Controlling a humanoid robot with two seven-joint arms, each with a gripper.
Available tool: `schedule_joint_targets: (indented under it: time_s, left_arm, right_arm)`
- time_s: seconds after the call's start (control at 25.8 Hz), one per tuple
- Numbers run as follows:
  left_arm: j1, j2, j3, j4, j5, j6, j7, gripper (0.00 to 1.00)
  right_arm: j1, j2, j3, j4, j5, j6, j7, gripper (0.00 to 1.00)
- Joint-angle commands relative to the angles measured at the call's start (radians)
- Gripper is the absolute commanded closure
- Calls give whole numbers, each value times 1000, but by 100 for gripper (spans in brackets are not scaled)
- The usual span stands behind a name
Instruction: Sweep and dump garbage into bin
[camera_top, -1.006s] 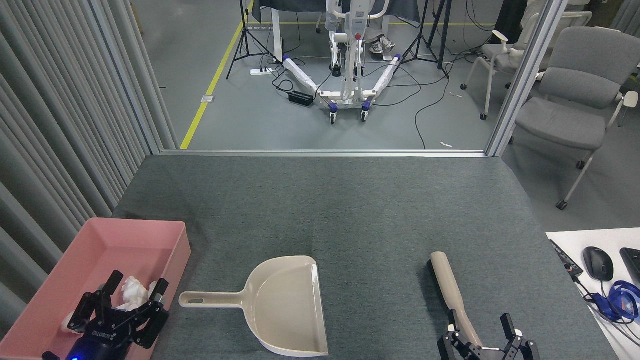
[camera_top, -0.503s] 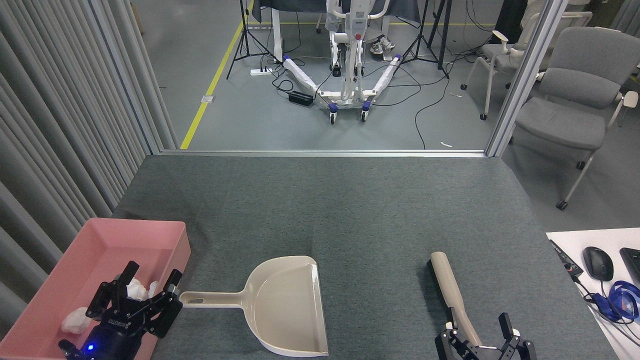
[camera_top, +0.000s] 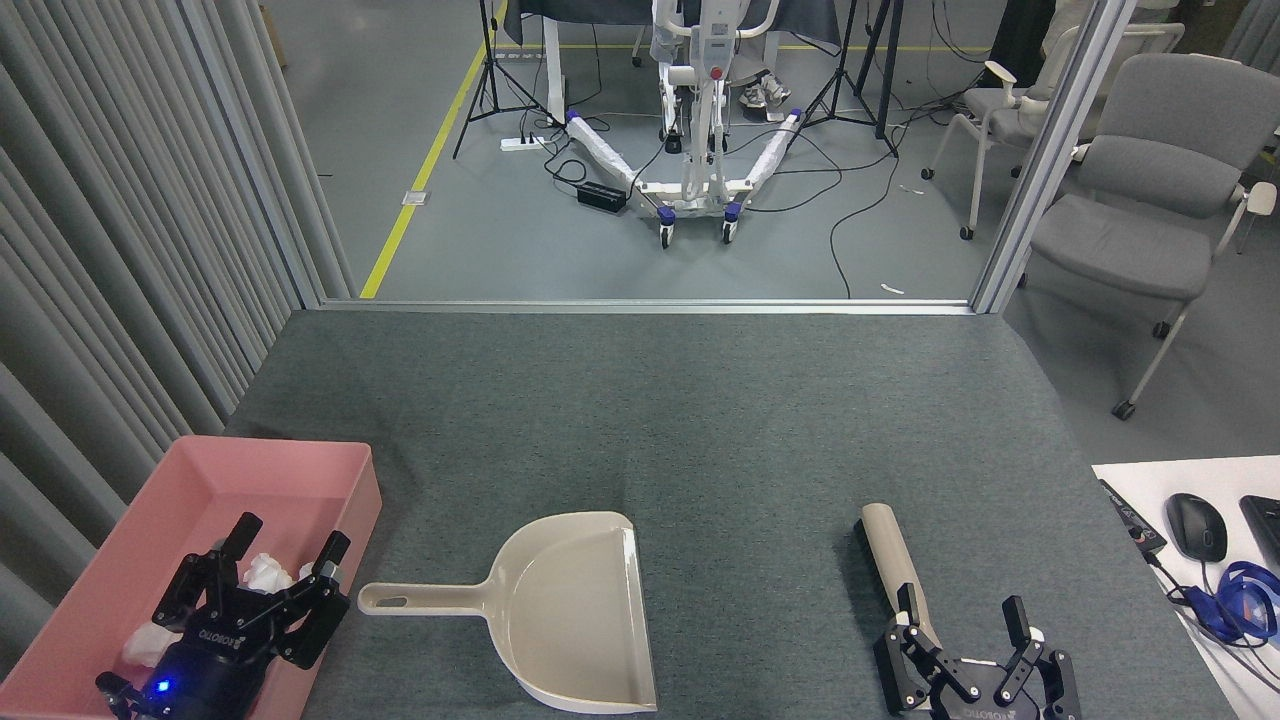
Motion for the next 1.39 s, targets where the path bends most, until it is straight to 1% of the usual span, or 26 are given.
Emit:
schedule_joint_targets:
  time_s: [0.0, 0.08, 0.15, 0.46, 0.74, 0.85, 1.12, 1.24, 1.35]
  left_arm:
    - [5, -32, 14, -1, -57, -12, -30, 2]
    - [3, -46, 14, 10, -83, -12, -59, 2]
    - [3, -46, 14, 15, -89, -9, -61, 2]
    - [3, -49, 17, 15, -88, -11, -61, 2]
    - [-30, -127, 18, 51, -103, 15, -61, 2]
    - [-37, -127, 20, 51, -106, 44, -65, 2]
    - [-37, -121, 28, 51, -91, 47, -62, 2]
    - [-37, -101, 28, 55, -89, 50, -53, 2]
    - [-37, -101, 28, 58, -88, 58, -67, 2]
  right_arm:
    - [-36, -3, 0, 24, -2, 3, 8, 2]
    - [-53, -5, 2, 41, -6, 3, 8, 2]
    - [-70, -5, 5, 55, -6, 0, 8, 2]
    - [-78, 1, 17, 56, -6, -8, 8, 2]
    - [-79, 7, 17, 55, -9, -23, 10, 2]
    - [-79, 9, 17, 56, -10, -25, 10, 2]
    - [-78, 10, 17, 56, -13, -28, 11, 2]
    - [-78, 9, 17, 56, -13, -28, 11, 2]
    - [-76, 9, 17, 56, -13, -31, 11, 2]
